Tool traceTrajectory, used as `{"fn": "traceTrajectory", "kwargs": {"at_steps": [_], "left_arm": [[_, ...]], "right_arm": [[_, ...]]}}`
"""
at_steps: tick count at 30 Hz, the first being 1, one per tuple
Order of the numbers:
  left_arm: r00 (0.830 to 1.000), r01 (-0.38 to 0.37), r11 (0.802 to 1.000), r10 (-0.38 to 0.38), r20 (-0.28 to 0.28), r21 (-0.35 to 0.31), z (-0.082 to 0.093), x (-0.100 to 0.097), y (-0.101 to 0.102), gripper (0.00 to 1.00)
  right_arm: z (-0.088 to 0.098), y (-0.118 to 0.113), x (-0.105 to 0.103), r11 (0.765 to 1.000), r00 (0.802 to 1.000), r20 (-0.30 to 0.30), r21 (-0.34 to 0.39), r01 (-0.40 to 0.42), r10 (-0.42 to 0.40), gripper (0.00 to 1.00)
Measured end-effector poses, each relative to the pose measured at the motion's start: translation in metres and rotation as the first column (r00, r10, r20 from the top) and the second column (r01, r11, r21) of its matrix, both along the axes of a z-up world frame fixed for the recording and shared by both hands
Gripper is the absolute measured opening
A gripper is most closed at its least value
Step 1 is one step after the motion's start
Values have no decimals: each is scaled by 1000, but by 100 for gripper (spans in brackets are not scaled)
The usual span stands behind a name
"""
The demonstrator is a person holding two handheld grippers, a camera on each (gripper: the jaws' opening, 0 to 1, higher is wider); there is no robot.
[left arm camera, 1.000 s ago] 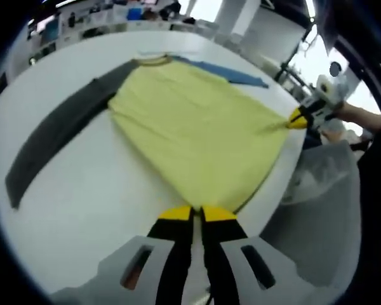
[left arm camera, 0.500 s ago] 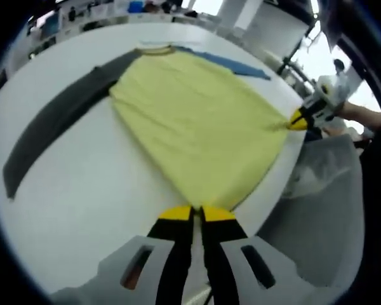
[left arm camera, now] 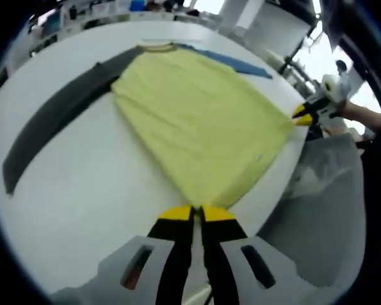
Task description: Fold the garment on the visible template until the final outline fits inside the template.
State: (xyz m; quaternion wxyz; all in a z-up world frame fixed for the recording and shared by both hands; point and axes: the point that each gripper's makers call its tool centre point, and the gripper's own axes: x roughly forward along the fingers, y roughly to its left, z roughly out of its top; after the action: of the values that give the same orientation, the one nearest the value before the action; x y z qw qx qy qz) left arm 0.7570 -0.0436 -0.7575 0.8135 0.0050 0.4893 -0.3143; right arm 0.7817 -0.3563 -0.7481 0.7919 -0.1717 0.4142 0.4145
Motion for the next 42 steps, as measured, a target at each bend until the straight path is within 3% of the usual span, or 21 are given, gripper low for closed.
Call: {"fn": "traceTrajectory", "kwargs": {"at_steps": [9, 12, 29, 42], "left_arm": [[1000, 1, 1000, -1, 1, 1, 0, 0, -1, 0], [1000, 1, 1000, -1, 1, 2, 0, 0, -1, 0], [1000, 2, 1000, -2, -4, 4, -3, -1, -2, 0], [1000, 17, 1000, -17, -6, 14, -7, 0, 1, 0]], "right_arm": [[-2, -9, 22, 999, 999, -7, 3, 37, -37, 16], [-7, -2, 22, 999, 999, -29, 21, 31, -30, 17], [-33, 9, 16, 999, 996, -80, -38, -38, 35, 13], [-29, 2, 16, 999, 999, -42, -49, -17, 15, 3]]}}
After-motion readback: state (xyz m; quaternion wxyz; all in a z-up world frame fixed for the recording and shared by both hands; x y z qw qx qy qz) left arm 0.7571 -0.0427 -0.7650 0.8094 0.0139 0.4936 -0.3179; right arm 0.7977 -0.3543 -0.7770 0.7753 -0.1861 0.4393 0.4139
